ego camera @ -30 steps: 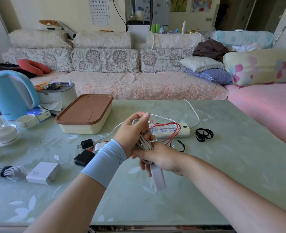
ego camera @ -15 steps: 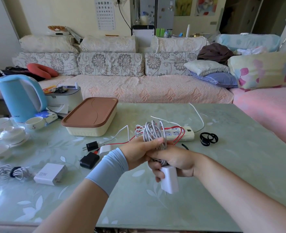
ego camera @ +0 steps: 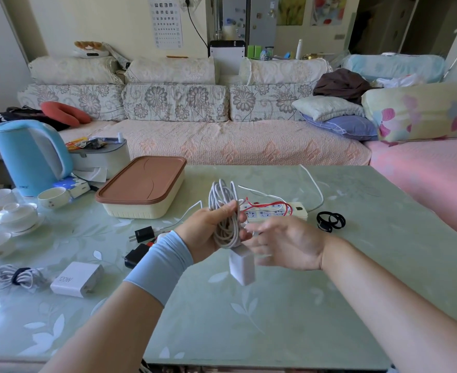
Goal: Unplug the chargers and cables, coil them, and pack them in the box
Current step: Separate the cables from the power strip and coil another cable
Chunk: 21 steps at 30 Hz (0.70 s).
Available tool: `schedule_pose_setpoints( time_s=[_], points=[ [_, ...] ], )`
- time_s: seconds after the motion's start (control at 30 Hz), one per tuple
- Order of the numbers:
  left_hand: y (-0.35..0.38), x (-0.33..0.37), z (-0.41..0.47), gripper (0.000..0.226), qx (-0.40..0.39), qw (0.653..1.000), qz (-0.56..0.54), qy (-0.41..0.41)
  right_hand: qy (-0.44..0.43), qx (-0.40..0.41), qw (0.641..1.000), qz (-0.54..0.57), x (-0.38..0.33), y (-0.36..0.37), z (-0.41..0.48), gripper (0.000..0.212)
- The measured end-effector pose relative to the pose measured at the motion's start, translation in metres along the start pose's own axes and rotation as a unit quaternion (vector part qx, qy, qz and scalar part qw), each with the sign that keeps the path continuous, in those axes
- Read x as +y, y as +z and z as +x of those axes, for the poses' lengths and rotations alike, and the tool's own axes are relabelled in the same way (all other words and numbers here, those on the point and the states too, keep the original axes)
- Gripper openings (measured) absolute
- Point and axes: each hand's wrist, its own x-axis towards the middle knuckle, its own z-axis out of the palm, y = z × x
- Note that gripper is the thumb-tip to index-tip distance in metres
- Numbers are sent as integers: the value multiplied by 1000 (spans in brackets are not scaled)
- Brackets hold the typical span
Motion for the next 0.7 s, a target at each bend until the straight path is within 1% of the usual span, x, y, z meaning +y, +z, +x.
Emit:
schedule_pose_setpoints(
  time_s=[0.03,0.07,0.1,0.13,0.17,0.23,0.27,0.33,0.37,0.4,0.5,0.57,0.6,0.7],
  points=[
    [-1,-1,-1,22,-5,1000,7,-10,-22,47,999,6,-2,-4,0,52],
    [-2,-3,-1,20,-7,999,25,-22,-61,102,993,-6,-4,-6,1,54],
    [-1,-5,-2,17,-9,998,53,-35,-112,155,981,-42,-3,-5,1,57],
    [2,-7,-3,16,-15,995,89,-47,-164,197,961,-101,-4,1,0,56],
    [5,-9,-3,15,-28,990,126,-57,-213,229,934,-173,-3,6,-1,51],
    [12,-14,-1,10,-61,976,199,-68,-279,255,870,-318,-2,18,-2,41],
    [15,-16,1,8,-72,967,236,-70,-292,264,835,-383,1,21,-2,38],
    [20,-21,4,7,-87,952,287,-59,-286,297,763,-498,7,23,1,31],
    [22,-22,4,8,-94,949,296,-52,-281,317,734,-530,9,24,3,31],
    [23,-23,6,9,-97,949,296,-48,-276,337,721,-538,10,24,5,33],
    [26,-26,7,11,-75,949,301,-51,-286,372,727,-502,11,20,10,35],
    [28,-29,10,13,-45,948,311,-45,-284,398,734,-472,8,18,12,36],
    [28,-30,13,14,-23,942,331,-40,-278,413,739,-453,5,17,13,36],
    [26,-33,18,20,42,895,442,-36,-262,435,754,-417,-1,11,15,31]
  ],
)
